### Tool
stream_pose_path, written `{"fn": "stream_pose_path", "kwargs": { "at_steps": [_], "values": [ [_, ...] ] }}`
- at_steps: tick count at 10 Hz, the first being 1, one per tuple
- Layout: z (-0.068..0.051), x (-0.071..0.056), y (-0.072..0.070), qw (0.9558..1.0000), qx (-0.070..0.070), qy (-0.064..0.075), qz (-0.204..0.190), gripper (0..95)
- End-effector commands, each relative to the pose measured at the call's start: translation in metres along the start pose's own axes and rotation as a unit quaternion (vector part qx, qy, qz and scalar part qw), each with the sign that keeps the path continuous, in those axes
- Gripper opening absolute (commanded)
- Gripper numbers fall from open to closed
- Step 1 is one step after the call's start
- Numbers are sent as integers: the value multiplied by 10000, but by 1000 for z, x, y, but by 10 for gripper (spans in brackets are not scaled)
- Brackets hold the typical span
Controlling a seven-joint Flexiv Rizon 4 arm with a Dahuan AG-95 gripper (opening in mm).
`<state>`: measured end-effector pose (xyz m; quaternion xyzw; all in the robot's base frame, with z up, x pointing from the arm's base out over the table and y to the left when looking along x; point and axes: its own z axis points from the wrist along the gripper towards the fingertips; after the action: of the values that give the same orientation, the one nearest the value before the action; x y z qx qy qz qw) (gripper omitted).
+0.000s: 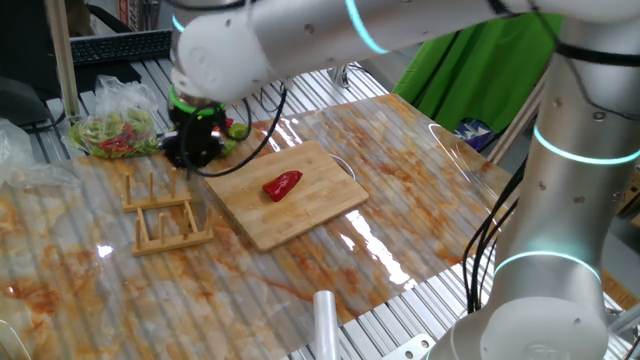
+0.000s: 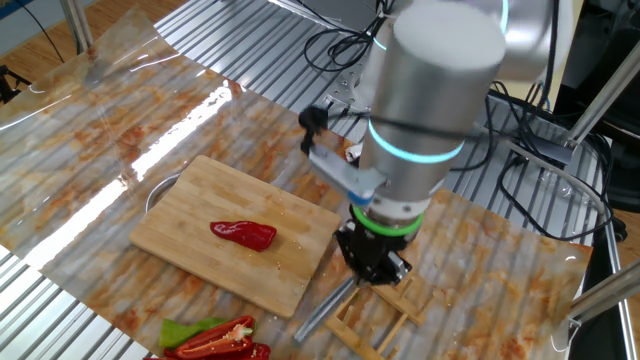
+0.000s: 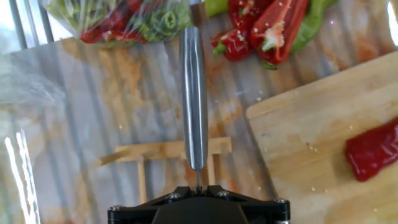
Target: Chop the chili peppers
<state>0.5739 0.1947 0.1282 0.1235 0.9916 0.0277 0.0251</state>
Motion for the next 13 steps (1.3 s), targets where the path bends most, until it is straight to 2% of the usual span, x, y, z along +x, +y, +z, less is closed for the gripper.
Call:
{"fn": "stream_pose_path", "kwargs": {
  "at_steps": [1, 3, 5, 7, 10, 13],
  "values": [
    [-8, -1, -2, 9999, 41, 112, 24, 0],
    [-31, -2, -9, 9999, 14, 126, -29, 0],
    [-41, -5, -18, 9999, 15, 120, -109, 0],
    [-54, -14, -39, 9995, 58, 61, -316, 0],
    [-55, -33, -64, 9982, 76, 32, -589, 0],
    [-45, -50, -88, 9967, 64, -7, -805, 0]
  ]
}}
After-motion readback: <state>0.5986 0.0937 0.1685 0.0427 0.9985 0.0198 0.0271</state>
